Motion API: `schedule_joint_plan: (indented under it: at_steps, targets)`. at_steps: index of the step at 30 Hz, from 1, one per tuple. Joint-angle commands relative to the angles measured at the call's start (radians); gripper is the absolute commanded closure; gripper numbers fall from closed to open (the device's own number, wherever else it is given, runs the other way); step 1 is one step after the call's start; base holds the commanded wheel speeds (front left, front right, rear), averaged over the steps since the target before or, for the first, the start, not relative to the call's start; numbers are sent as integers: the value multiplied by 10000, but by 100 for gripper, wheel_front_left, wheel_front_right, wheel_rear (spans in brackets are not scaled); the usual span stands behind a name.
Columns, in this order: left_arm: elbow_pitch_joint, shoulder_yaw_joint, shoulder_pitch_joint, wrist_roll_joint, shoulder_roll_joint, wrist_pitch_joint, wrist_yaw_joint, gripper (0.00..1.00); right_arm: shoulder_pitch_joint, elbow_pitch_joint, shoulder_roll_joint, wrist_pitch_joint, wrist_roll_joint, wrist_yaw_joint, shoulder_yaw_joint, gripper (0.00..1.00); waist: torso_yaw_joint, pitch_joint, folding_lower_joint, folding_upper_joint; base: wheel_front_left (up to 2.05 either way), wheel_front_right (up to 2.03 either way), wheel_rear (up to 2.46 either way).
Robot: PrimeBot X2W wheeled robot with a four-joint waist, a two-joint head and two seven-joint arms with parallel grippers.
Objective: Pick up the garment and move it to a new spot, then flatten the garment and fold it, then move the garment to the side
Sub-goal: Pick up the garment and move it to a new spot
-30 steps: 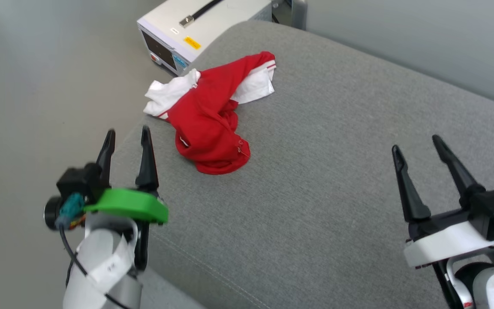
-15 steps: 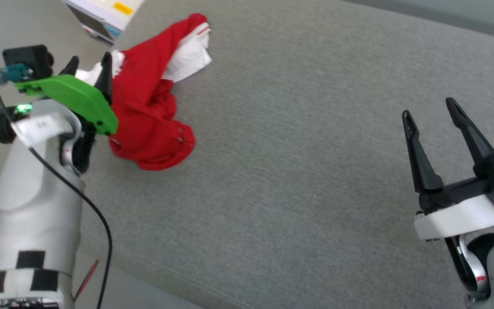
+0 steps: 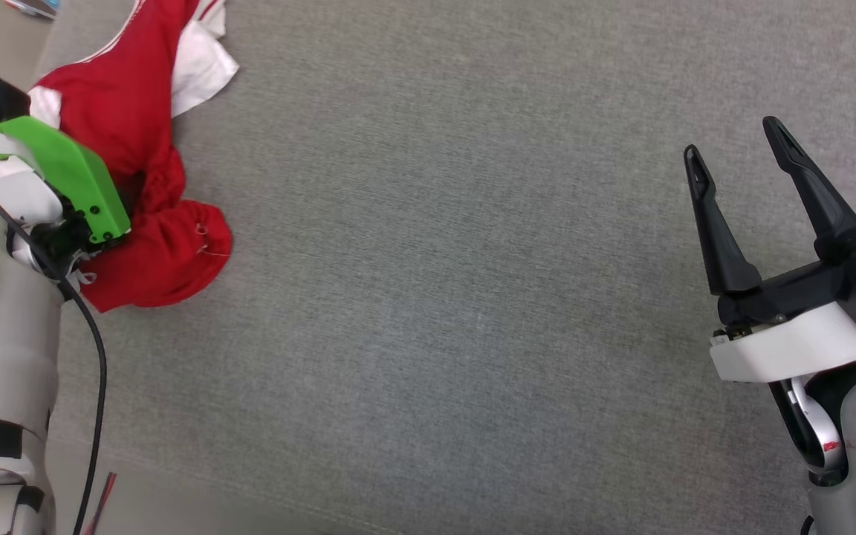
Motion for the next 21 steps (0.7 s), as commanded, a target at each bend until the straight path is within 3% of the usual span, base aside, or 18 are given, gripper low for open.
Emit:
schedule_joint_plan:
  at_steps: [1,6,7,8,21]
  targets:
    - [253,-83,-105,-113,73,234,-27,0,-168,32,-67,-65,109,-9,-7,0,-499,593,-3,0,0,0,0]
    - [938,-196,-170,-133,114,412,115,3,-259,46,-175,-55,210,-9,-74,0,-514,797,-3,0,0,0,0]
    - [1029,-209,-193,-126,81,386,171,56,-278,41,-187,-50,219,-9,-86,0,-505,806,-3,0,0,0,0]
    - [1110,-229,-225,-116,38,309,208,100,-305,37,-196,-40,221,-9,-96,0,-492,804,-3,0,0,0,0]
    - [888,-694,-637,470,127,-2816,215,100,-2,363,113,-292,286,-9,-212,0,-270,-635,-3,0,0,0,0]
